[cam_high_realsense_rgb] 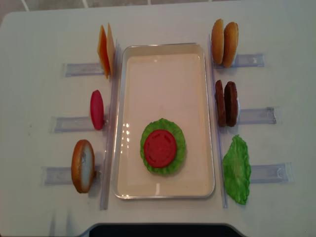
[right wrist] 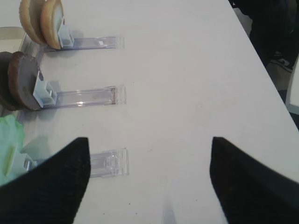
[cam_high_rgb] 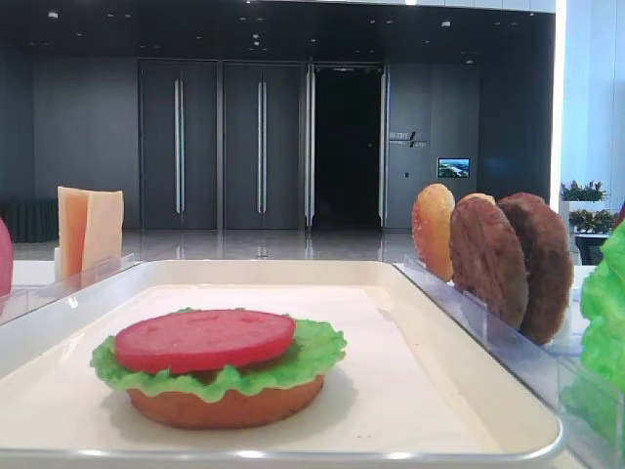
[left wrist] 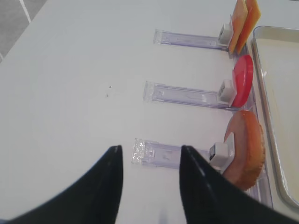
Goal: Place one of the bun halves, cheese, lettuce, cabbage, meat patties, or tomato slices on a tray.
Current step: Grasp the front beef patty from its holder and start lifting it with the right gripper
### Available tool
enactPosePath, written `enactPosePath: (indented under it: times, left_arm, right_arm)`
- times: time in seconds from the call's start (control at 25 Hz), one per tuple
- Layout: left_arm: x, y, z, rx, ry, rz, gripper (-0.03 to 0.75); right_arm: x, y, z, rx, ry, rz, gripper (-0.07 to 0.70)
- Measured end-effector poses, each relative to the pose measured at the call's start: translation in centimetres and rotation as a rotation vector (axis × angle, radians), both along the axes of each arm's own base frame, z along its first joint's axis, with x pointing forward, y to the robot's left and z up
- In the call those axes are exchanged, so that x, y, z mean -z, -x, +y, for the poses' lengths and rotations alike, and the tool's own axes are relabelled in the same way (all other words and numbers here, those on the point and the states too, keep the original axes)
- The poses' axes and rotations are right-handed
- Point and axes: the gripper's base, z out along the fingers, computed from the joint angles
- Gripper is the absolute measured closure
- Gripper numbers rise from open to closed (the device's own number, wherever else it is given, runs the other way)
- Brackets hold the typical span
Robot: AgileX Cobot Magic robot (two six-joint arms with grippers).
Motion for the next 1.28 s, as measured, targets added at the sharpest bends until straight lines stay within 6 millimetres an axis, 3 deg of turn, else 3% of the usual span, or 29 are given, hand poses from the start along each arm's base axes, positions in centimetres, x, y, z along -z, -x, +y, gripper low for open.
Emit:
enactPosePath:
  times: [0.32,0.64,1.04,1.2,1.28]
  left_arm:
    - [0.0,0.0,0.0,0.0,0.0,0.0,0.482]
    - [0.0,0.0,0.0,0.0,0.0,0.0,0.568]
    - [0.0,0.0,0.0,0.0,0.0,0.0,0.645]
    - [0.0,0.0,0.0,0.0,0.0,0.0,0.662]
    - [0.0,0.0,0.0,0.0,0.0,0.0,0.664]
  right_arm:
    - [0.0,-0.3,0.0,0.0,0.0,0.02,0.097]
    - [-1.1,-3.3,0.1,-0.003,-0.006,0.283,0.097]
    - [-6.2,-9.0,0.0,-0.002,-0.006,0.409,0.097]
    - [-6.9,-11.9,0.0,-0.009,0.001,0.476,0.097]
    - [-6.6,-14.2,0.1,-0.021,-0.003,0.551,0.097]
